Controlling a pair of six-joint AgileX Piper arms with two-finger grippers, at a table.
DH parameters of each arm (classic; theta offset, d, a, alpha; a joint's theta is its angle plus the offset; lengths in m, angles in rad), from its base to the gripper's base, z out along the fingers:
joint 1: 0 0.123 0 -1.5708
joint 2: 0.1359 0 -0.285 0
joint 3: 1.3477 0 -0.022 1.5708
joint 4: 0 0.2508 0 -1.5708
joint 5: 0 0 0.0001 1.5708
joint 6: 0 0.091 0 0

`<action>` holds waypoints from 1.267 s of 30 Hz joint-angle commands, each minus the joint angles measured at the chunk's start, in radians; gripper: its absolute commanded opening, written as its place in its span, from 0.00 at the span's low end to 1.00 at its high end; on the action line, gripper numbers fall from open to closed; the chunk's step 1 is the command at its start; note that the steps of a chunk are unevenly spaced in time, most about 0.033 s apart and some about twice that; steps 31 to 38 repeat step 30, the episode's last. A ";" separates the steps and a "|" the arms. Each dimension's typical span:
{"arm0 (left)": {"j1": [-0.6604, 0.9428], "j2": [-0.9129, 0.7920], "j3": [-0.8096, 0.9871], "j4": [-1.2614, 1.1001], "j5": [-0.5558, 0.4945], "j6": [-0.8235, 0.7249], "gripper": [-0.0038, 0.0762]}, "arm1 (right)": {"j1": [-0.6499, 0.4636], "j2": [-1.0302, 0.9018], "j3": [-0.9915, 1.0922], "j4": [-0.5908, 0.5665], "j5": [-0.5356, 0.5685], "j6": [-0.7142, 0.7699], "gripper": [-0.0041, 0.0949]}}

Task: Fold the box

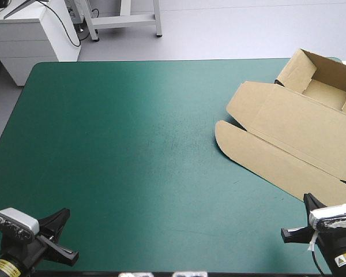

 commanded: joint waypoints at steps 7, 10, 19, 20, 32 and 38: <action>-0.001 -0.038 0.014 -0.030 -0.082 -0.001 0.04 | 0.000 -0.029 -0.022 -0.100 0.039 0.146 0.02; -0.001 -0.038 0.014 -0.030 -0.082 -0.001 0.04 | 0.000 -0.029 -0.022 -0.100 0.039 0.146 0.02; -0.001 -0.038 0.014 -0.030 -0.082 -0.001 0.04 | 0.000 -0.029 -0.022 -0.098 0.041 0.146 0.02; -0.001 -0.038 0.014 -0.030 -0.082 -0.001 0.04 | 0.000 -0.029 -0.022 -0.098 0.041 0.146 0.02; -0.001 -0.038 0.014 -0.030 -0.082 -0.001 0.04 | 0.000 -0.029 -0.022 -0.098 0.041 0.146 0.02; -0.001 -0.038 0.014 -0.030 -0.082 -0.001 0.04 | 0.000 -0.029 -0.022 -0.098 0.041 0.146 0.02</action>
